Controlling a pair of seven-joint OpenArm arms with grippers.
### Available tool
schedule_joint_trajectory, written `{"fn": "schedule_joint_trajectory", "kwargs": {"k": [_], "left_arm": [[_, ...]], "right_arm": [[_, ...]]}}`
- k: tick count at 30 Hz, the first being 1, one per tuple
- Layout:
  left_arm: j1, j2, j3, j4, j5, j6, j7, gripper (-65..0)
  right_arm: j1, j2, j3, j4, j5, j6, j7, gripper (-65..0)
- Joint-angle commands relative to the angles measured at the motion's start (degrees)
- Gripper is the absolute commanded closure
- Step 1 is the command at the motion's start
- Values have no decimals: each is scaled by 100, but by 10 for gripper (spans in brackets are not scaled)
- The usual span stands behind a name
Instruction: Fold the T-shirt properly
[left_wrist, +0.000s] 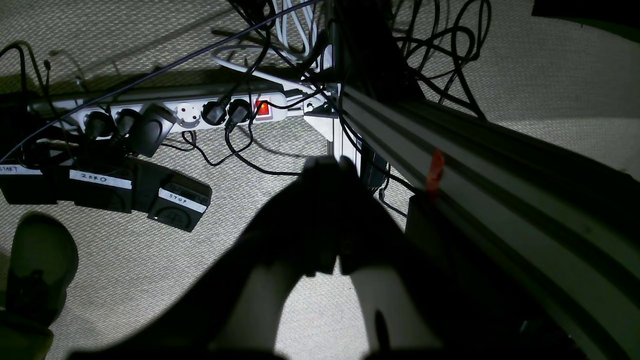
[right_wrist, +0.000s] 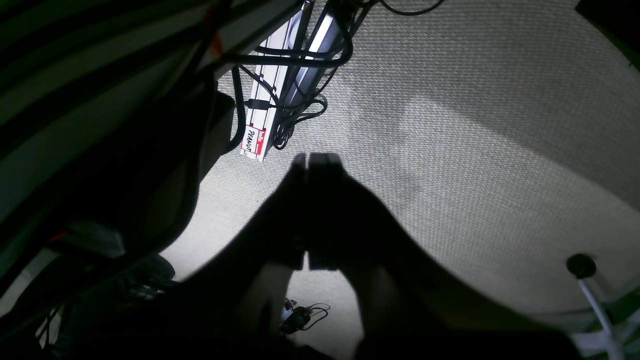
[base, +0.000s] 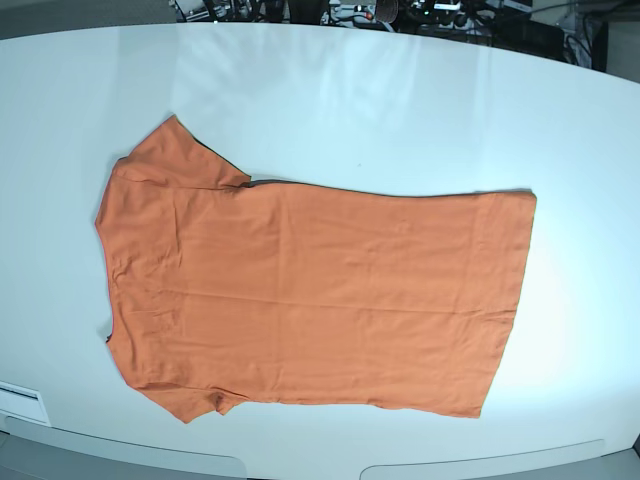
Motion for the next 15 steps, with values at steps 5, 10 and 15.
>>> {"fn": "schedule_joint_trajectory", "kwargs": {"k": [5,10,15], "left_arm": [[98,-35,0,92,87,-122,219,0],[544,-166,0,673,914,-629,367,0],[1296,-535,92,1593,846,-640,501,0]], "right_arm": [[157,4,-11,179,-46,94,-474,0],[-142,94,-11,179,-2,866,-616,0],[-726,236,-11,367,354,1309,-940,0]]}}
